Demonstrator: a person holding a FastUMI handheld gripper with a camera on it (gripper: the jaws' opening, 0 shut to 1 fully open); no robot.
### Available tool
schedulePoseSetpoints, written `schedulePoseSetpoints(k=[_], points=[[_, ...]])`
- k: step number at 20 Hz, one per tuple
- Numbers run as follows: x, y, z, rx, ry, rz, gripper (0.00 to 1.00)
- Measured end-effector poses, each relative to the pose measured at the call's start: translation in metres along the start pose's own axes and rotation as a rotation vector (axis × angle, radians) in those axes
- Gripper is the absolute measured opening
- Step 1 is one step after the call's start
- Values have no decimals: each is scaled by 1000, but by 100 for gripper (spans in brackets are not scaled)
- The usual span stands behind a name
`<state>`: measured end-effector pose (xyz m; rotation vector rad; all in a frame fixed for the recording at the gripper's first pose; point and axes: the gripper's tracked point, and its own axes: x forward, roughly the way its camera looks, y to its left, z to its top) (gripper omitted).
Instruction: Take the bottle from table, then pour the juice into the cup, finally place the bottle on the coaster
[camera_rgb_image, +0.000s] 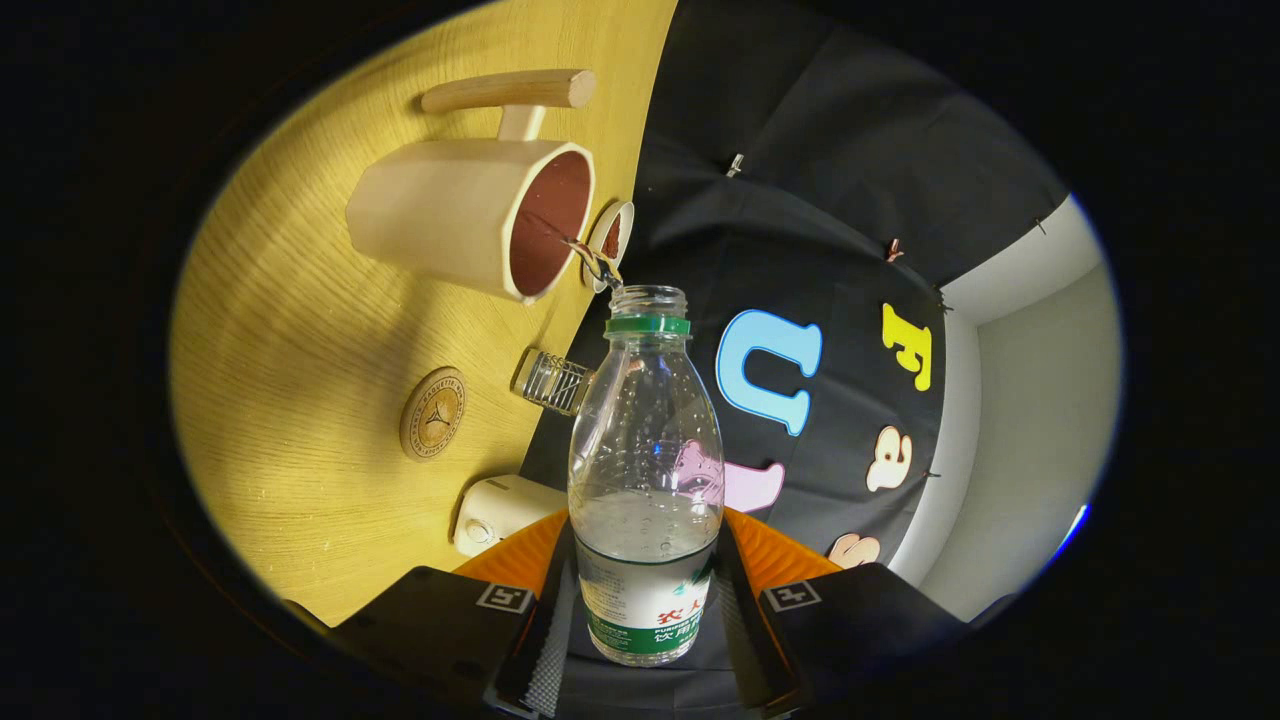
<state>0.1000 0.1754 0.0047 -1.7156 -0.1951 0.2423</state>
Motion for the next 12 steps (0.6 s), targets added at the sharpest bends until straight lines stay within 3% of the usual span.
schedulePoseSetpoints(k=[12], points=[[4, -3, -5, -48, 6, -1, 68]])
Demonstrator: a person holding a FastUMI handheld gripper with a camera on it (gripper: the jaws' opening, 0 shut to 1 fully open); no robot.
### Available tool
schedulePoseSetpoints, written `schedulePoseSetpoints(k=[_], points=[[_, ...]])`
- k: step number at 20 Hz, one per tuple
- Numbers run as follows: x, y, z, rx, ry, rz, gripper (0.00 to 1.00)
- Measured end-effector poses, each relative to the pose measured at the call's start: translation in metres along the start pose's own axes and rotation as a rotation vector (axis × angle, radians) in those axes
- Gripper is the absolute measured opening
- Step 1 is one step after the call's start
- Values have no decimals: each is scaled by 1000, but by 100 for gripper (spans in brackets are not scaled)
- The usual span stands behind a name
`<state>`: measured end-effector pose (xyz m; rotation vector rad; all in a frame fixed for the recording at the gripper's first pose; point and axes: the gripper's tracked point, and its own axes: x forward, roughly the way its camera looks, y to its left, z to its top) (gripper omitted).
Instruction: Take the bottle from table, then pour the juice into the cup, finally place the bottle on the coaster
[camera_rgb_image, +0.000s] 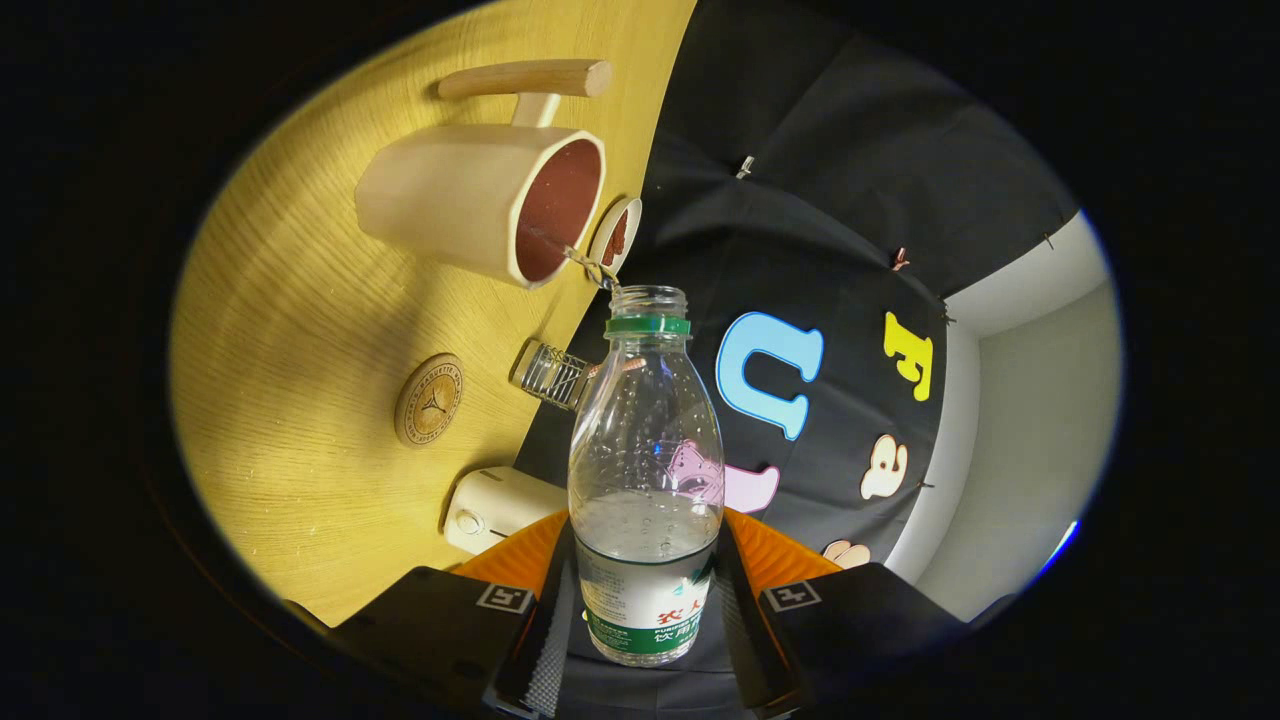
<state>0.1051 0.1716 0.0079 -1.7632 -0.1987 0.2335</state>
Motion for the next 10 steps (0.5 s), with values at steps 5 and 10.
schedulePoseSetpoints(k=[5, 10], points=[[0, -3, -1, -21, 0, -10, 68], [0, -8, -2, -47, -1, -19, 68]])
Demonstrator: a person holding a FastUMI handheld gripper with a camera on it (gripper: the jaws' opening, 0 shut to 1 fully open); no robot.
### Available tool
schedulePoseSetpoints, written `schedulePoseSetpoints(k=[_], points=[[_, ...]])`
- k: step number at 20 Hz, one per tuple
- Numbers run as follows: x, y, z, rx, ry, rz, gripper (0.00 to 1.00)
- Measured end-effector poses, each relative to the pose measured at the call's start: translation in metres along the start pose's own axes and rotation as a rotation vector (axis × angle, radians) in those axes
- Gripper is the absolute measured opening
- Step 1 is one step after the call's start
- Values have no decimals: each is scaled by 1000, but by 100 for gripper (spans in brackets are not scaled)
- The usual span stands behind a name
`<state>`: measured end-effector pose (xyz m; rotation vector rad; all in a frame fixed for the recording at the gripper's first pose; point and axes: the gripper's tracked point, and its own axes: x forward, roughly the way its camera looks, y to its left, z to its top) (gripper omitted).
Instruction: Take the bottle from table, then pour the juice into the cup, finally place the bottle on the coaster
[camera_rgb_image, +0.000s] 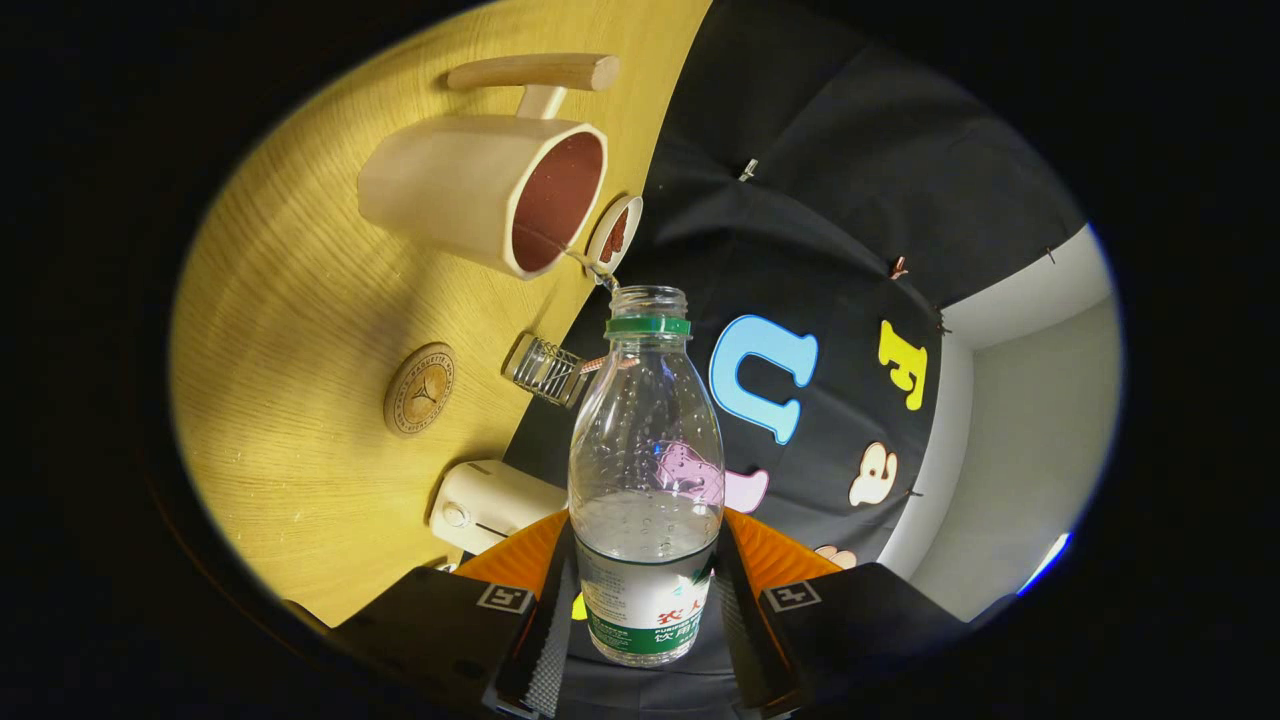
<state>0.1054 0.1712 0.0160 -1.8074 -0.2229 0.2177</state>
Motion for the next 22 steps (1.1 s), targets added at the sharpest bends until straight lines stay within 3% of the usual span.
schedulePoseSetpoints(k=[22], points=[[3, -27, 17, -222, -53, -75, 68]])
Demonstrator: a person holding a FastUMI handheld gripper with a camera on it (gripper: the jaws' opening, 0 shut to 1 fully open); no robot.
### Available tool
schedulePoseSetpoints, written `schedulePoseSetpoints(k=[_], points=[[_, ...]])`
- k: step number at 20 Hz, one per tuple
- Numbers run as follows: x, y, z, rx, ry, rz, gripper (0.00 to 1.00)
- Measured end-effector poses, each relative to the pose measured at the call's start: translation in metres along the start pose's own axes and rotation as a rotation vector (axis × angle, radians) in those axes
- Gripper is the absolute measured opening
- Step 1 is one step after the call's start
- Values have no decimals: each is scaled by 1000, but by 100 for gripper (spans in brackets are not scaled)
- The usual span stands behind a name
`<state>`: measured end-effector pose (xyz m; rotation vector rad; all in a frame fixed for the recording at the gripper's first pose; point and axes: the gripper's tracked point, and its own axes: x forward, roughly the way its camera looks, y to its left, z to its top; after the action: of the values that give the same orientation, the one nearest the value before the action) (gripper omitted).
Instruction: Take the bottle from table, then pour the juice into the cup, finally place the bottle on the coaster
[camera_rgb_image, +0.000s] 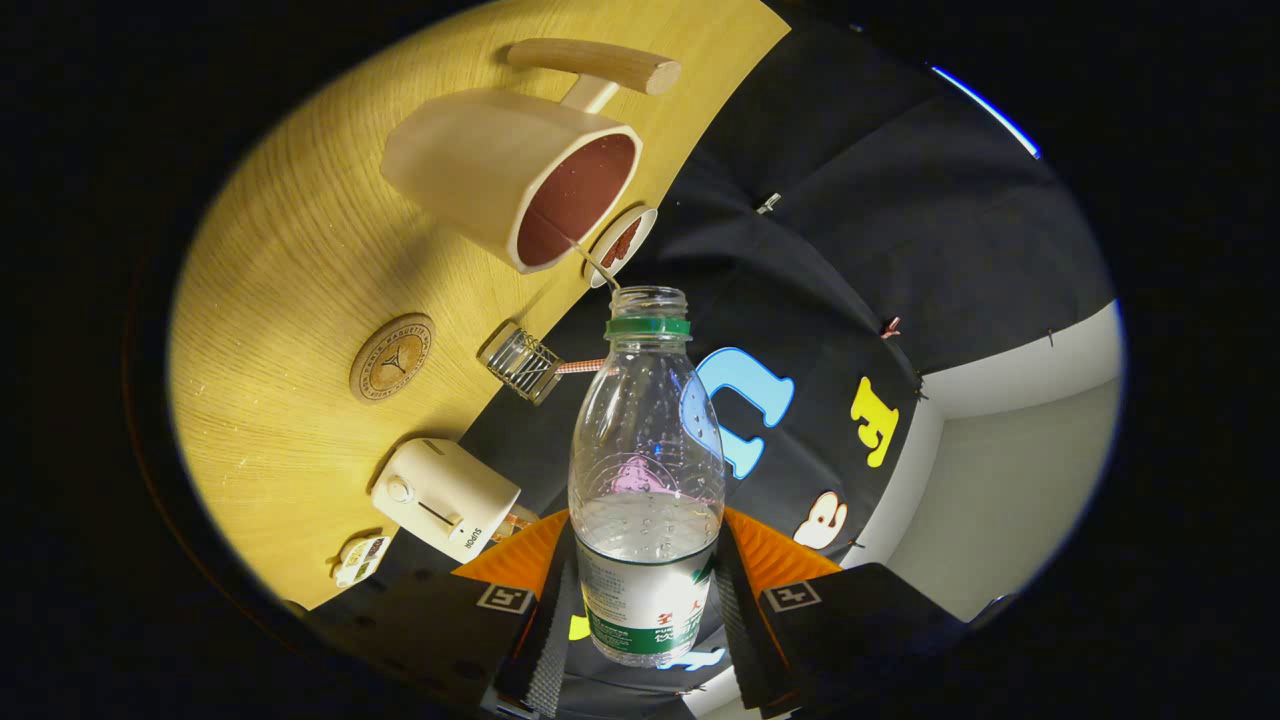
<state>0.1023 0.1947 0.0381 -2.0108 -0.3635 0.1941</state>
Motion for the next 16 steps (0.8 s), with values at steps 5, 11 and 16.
schedulePoseSetpoints(k=[5, 11, 16], points=[[0, -6, 2, -27, -11, -20, 68], [2, -8, -1, 3, -11, -14, 68], [-2, 30, 8, 287, -7, 115, 68]])
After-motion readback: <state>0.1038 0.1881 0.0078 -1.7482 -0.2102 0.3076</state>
